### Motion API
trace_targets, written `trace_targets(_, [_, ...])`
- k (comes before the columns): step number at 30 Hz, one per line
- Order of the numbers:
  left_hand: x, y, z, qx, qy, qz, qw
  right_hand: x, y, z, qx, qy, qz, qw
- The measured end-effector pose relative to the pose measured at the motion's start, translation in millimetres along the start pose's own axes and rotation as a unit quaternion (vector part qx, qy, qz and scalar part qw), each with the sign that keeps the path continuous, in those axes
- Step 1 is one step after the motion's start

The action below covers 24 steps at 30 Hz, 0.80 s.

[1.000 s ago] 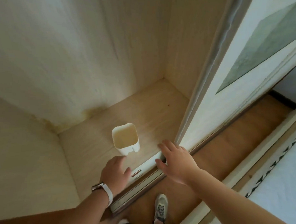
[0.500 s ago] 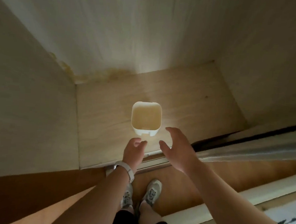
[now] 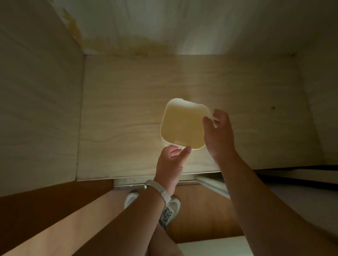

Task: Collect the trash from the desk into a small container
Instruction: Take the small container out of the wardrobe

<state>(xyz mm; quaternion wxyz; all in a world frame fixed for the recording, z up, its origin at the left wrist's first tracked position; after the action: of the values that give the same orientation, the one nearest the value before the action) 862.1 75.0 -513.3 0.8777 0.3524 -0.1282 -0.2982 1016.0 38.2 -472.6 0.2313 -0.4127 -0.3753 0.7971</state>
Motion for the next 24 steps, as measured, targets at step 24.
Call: trace_targets(24, [-66.3, 71.6, 27.5, -0.025, -0.017, -0.04, 0.999, -1.9, -40.2, 38.3, -0.033, -0.113, 0.126, 0.985])
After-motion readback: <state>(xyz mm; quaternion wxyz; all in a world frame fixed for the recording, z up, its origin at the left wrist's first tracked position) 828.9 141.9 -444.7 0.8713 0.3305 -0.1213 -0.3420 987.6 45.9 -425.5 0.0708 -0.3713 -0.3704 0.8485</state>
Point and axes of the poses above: each hand's wrist, its own z-axis away from the middle knuckle, its own x-axis out of the palm, y = z × x, the point moved 3 cm from there along -z, towards the middle knuckle, and after that the axes turned 4 degrees about -y, right-handed, at the moved point
